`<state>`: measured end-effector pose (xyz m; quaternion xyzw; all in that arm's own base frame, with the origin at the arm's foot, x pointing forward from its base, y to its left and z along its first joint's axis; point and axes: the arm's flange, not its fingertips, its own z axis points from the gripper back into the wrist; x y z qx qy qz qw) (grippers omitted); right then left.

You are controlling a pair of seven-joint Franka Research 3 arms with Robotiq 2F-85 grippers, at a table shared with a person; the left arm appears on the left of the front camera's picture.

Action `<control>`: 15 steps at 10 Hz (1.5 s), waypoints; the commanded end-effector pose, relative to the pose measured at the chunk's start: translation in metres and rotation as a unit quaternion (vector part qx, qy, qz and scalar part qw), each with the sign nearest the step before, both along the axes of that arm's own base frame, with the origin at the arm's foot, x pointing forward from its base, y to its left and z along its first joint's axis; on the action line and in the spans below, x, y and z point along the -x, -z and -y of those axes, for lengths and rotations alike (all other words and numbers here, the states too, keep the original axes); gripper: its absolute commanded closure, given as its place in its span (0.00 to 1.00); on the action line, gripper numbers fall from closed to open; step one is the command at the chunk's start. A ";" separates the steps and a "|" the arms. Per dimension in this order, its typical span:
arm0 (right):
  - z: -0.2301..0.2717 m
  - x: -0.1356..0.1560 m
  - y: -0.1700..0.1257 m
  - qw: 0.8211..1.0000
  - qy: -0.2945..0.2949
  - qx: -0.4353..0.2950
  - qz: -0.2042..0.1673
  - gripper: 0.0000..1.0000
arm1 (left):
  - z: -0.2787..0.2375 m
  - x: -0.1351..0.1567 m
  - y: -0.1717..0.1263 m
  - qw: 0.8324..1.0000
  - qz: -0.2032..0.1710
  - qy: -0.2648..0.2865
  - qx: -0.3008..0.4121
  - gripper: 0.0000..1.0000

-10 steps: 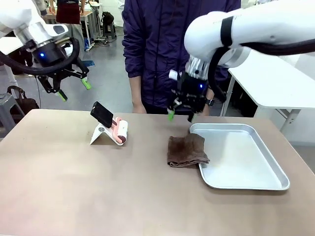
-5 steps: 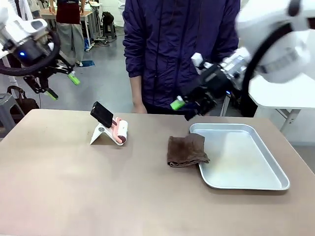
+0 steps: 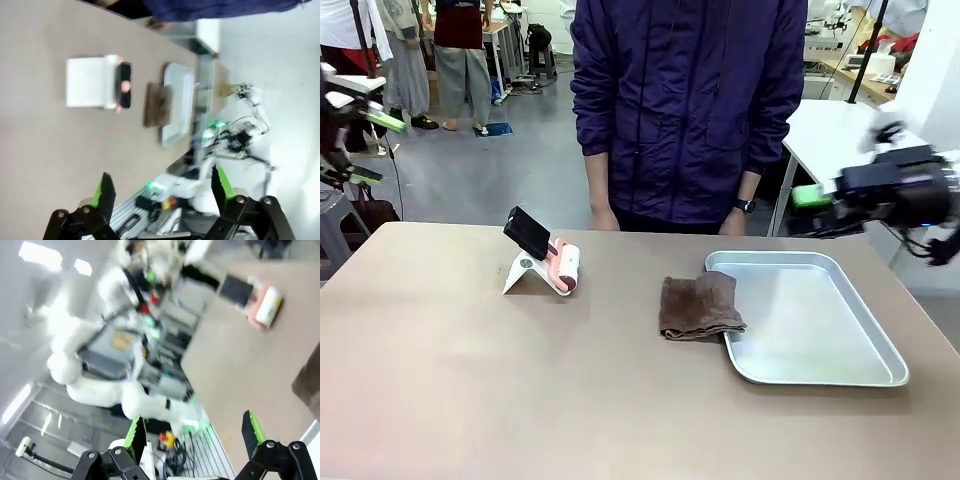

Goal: Clean the surface of the table.
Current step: Return the Lint Roller and towel to their original positions.

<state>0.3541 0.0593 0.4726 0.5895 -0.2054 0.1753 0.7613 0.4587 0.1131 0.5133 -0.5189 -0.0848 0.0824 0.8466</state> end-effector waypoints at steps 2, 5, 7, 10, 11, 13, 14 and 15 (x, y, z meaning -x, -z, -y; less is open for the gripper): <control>0.055 0.024 0.013 0.983 0.148 -0.106 0.018 0.00 | -0.039 0.024 0.025 0.986 0.119 -0.048 0.103 0.00; 0.060 -0.007 -0.009 0.993 0.098 -0.065 0.004 0.00 | -0.023 0.023 0.032 0.949 0.297 0.108 -0.015 0.00; 0.060 -0.007 -0.009 0.993 0.098 -0.065 0.004 0.00 | -0.047 0.029 0.022 0.979 0.194 0.006 0.061 0.00; 0.060 -0.007 -0.009 0.993 0.098 -0.065 0.004 0.00 | -0.047 0.029 0.022 0.979 0.194 0.006 0.061 0.00; 0.060 -0.007 -0.009 0.993 0.098 -0.065 0.004 0.00 | -0.047 0.029 0.022 0.979 0.194 0.006 0.061 0.00; 0.060 -0.007 -0.009 0.993 0.098 -0.065 0.004 0.00 | -0.047 0.029 0.022 0.979 0.194 0.006 0.061 0.00; 0.060 -0.007 -0.009 0.993 0.098 -0.065 0.004 0.00 | -0.047 0.029 0.022 0.979 0.194 0.006 0.061 0.00; 0.060 -0.007 -0.009 0.993 0.098 -0.065 0.004 0.00 | -0.047 0.029 0.022 0.979 0.194 0.006 0.061 0.00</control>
